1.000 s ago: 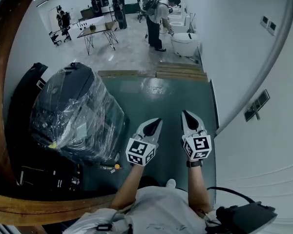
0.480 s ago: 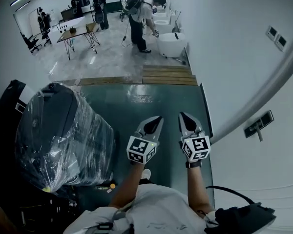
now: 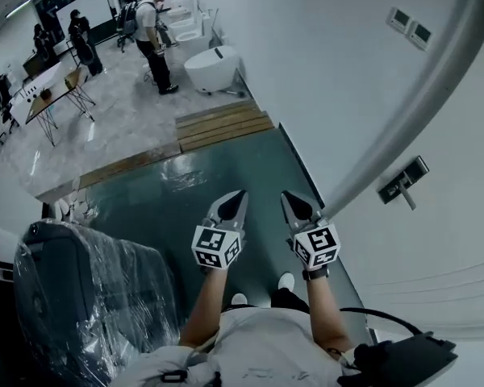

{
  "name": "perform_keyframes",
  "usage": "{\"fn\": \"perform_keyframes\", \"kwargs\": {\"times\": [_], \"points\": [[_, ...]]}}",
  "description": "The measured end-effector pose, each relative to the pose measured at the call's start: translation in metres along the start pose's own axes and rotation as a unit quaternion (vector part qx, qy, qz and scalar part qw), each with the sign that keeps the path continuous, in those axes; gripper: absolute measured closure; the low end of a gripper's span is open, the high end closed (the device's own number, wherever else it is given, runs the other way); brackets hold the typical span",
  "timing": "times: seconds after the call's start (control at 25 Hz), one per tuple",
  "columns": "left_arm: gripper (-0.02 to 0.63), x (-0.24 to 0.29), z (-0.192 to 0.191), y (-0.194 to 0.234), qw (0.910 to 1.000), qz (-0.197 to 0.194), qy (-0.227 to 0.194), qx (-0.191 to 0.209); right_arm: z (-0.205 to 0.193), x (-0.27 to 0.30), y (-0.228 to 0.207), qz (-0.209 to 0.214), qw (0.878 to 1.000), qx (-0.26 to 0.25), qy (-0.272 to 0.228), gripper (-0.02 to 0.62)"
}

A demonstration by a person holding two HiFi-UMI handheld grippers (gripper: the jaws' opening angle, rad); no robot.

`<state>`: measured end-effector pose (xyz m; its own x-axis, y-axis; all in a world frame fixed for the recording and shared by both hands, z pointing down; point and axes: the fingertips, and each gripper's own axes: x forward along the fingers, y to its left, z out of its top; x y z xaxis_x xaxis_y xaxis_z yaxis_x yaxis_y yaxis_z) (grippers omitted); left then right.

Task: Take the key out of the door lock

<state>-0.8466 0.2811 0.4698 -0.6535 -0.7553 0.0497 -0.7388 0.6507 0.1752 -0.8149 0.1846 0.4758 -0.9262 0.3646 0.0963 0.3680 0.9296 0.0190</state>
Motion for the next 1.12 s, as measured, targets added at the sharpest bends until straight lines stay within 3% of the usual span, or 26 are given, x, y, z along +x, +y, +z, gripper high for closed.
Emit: {"fn": "perform_keyframes", "kwargs": {"times": [0.24,0.36,0.48,0.6,0.76,1.12], "points": [[0.604,0.142,-0.003,-0.076,0.9910,-0.130,0.014,0.028,0.003,-0.021,-0.132,-0.116,0.993,0.002,-0.023,0.589],[0.603,0.227,0.001,-0.137,0.9790,-0.196,0.014,0.055,0.014,-0.048,-0.235,-0.190,0.981,0.001,-0.046,0.589],[0.603,0.284,0.010,-0.189,0.9693,-0.235,0.002,0.072,0.039,-0.090,-0.313,-0.258,0.963,-0.029,-0.075,0.591],[0.603,0.314,0.010,-0.237,0.9582,-0.276,-0.001,0.074,0.048,-0.142,-0.351,-0.327,0.941,-0.063,-0.065,0.589],[0.603,0.352,-0.012,-0.288,0.9321,-0.353,0.029,0.077,0.022,-0.187,-0.402,-0.399,0.915,-0.028,-0.049,0.590],[0.603,0.421,-0.016,-0.343,0.8789,-0.471,0.037,0.066,0.013,-0.214,-0.439,-0.489,0.871,0.005,-0.045,0.591]]}}
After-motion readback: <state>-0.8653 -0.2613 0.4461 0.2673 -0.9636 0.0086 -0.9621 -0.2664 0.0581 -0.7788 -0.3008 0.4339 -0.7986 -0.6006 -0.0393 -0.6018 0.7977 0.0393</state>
